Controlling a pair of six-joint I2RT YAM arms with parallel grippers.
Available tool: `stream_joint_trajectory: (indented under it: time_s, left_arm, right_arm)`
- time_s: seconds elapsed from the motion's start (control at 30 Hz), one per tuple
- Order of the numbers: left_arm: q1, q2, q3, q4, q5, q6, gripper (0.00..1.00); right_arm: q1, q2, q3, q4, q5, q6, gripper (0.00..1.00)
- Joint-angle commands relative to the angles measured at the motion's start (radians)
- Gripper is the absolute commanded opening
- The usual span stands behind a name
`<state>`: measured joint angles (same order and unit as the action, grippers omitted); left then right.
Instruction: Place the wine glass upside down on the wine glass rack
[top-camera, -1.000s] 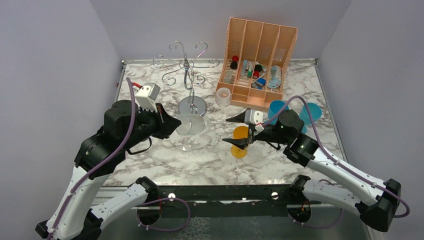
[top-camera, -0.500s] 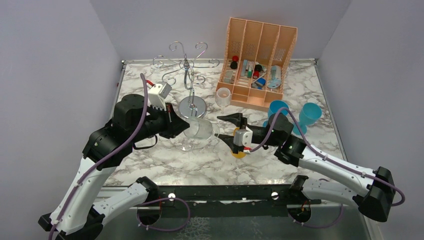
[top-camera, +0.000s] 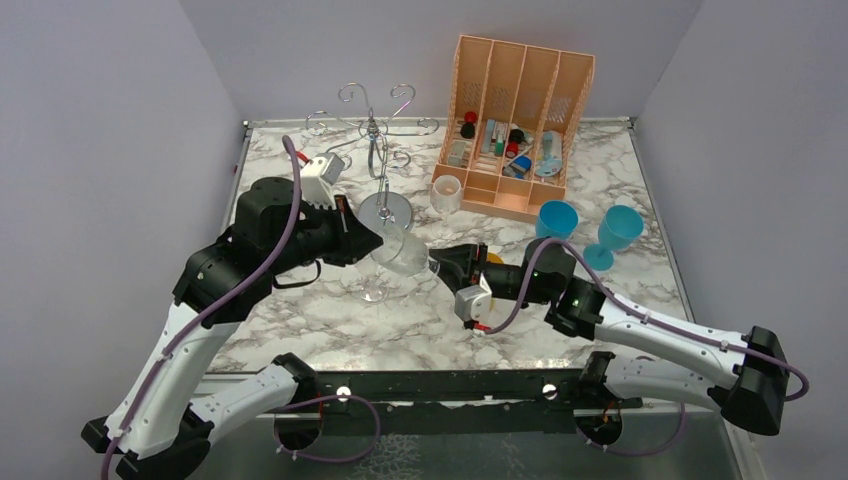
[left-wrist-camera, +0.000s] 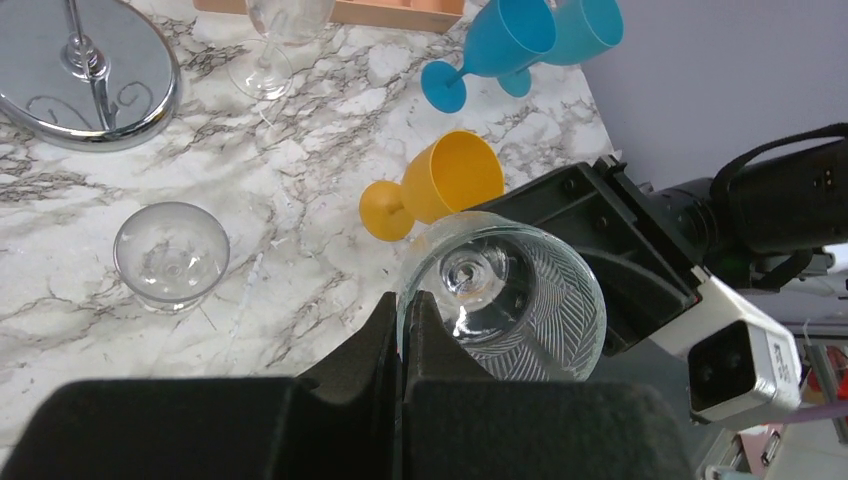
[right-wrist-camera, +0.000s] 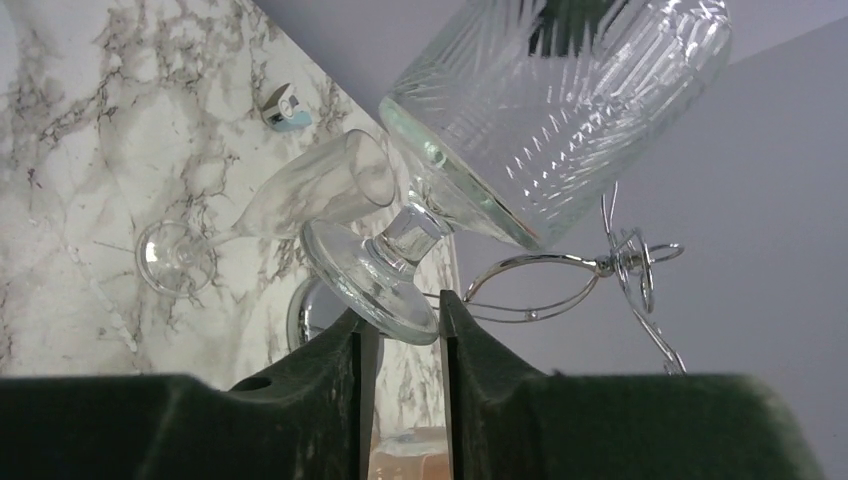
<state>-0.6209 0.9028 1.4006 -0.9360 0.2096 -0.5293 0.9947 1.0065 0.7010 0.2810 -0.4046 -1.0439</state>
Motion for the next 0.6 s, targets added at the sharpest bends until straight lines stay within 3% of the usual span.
stream_joint_trajectory:
  time_s: [0.0,0.13,0.27,0.33,0.57]
  left_arm:
    - [-0.002,0.012,0.047,0.077,-0.013,-0.046,0.00]
    - [-0.003,0.035,0.058,0.078,-0.042,-0.066,0.00]
    - [-0.002,0.063,0.068,0.077,-0.032,-0.068,0.00]
    - [-0.002,0.074,0.072,0.078,-0.029,-0.068,0.00]
    - [-0.002,0.066,0.063,0.078,-0.055,-0.059,0.00]
  right_arm:
    - [0.047,0.005,-0.017,0.013,0.069,-0.086,0.25]
    - [0.082,0.015,-0.019,-0.013,0.101,-0.121,0.16]
    - [0.121,0.018,-0.033,-0.003,0.138,-0.149,0.38]
    - [0.133,0.018,-0.033,-0.001,0.147,-0.156,0.41]
    - [0.153,0.035,-0.015,-0.049,0.191,-0.178,0.01]
